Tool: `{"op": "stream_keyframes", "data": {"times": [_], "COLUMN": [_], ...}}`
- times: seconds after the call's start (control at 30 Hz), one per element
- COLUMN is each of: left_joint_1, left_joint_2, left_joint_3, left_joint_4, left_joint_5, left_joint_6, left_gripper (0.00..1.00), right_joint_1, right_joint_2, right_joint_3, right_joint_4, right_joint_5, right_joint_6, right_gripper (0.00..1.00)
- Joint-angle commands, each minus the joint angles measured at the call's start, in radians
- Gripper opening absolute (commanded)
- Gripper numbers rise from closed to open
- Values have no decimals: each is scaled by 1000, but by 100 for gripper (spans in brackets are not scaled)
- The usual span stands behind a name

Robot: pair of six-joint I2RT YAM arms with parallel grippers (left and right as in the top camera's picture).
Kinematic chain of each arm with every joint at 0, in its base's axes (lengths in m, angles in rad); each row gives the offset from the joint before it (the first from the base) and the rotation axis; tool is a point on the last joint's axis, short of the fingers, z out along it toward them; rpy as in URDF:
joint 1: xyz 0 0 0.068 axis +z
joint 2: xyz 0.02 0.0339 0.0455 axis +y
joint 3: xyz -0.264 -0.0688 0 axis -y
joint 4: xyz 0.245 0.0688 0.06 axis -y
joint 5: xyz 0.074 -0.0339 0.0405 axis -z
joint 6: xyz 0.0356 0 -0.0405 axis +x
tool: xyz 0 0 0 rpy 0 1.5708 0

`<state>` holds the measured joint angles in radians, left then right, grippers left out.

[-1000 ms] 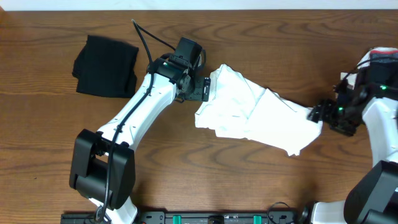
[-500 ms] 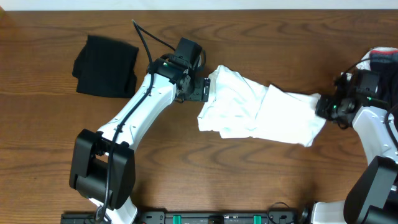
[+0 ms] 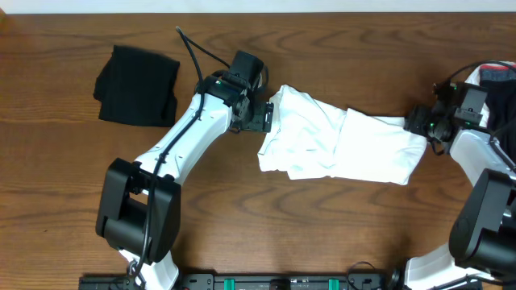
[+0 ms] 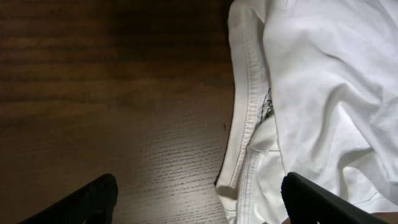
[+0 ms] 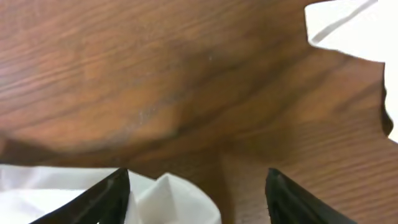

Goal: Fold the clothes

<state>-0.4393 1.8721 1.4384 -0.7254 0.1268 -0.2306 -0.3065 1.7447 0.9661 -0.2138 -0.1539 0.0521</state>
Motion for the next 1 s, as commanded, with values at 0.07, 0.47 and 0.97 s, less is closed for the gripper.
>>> {"op": "stream_keyframes", "data": {"times": [0.07,0.47,0.97], "left_joint_1": [2,2,2], "left_joint_2": [10,10,10], "left_joint_3": [-11,-12,-12], "left_joint_4": [-9,-23,-48], "left_joint_5": [-8,-9,-9], "left_joint_6": [17,16,17], "left_gripper": [86,86,86], "right_joint_1": [-40,-77,-77], "right_joint_2": [-92,-237,-200], "right_joint_3": [79,28,-264], "right_joint_4": [-156,-632,-106], "right_joint_5": [-22,-22,-98], "right_joint_6": [9,168,168], "right_gripper": [73,68,54]}}
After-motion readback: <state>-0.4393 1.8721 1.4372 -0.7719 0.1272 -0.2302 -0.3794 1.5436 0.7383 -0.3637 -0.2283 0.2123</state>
